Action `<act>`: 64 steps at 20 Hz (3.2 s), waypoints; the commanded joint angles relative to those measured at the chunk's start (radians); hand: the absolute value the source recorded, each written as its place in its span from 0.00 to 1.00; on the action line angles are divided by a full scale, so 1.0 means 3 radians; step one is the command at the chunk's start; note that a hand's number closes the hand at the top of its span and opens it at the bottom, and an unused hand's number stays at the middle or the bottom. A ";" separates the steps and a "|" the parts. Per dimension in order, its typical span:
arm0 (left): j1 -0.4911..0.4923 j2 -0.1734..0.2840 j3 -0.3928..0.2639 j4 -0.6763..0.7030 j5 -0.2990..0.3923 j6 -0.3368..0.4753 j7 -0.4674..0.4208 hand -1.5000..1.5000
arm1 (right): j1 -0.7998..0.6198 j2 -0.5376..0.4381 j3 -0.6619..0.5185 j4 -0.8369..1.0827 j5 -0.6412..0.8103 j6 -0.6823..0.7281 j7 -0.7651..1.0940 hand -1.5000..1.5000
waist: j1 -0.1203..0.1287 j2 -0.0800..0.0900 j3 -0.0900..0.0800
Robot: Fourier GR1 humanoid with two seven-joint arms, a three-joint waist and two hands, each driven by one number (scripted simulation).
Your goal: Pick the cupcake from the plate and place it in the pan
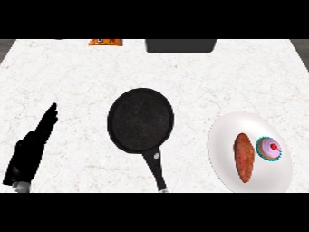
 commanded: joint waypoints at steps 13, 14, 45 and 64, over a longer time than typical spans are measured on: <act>-0.0035 -0.0073 0.0132 -0.0059 -0.0076 -0.0208 0.0033 0.50 | -0.1531 0.0103 0.0710 0.0551 -0.0174 0.0979 0.1433 0.00 | 0.0085 0.0014 0.0007; -0.0072 -0.0199 0.0071 0.0148 -0.0156 -0.0139 -0.0131 0.50 | -0.1685 0.0196 0.0875 0.0646 -0.0083 0.0970 0.1464 0.00 | 0.0095 0.0021 0.0005; 0.0123 -0.0403 0.0100 0.0001 -0.0405 -0.0141 -0.0081 0.50 | -0.2126 0.0288 0.1662 0.1211 -0.0411 0.1424 0.2239 0.00 | 0.0031 0.0001 0.0004; 0.0198 -0.0371 0.0410 0.0034 -0.0397 -0.0400 -0.0246 0.50 | -0.1694 0.0669 0.1718 0.1481 0.0155 0.1183 0.1822 0.00 | 0.0026 0.0001 0.0006</act>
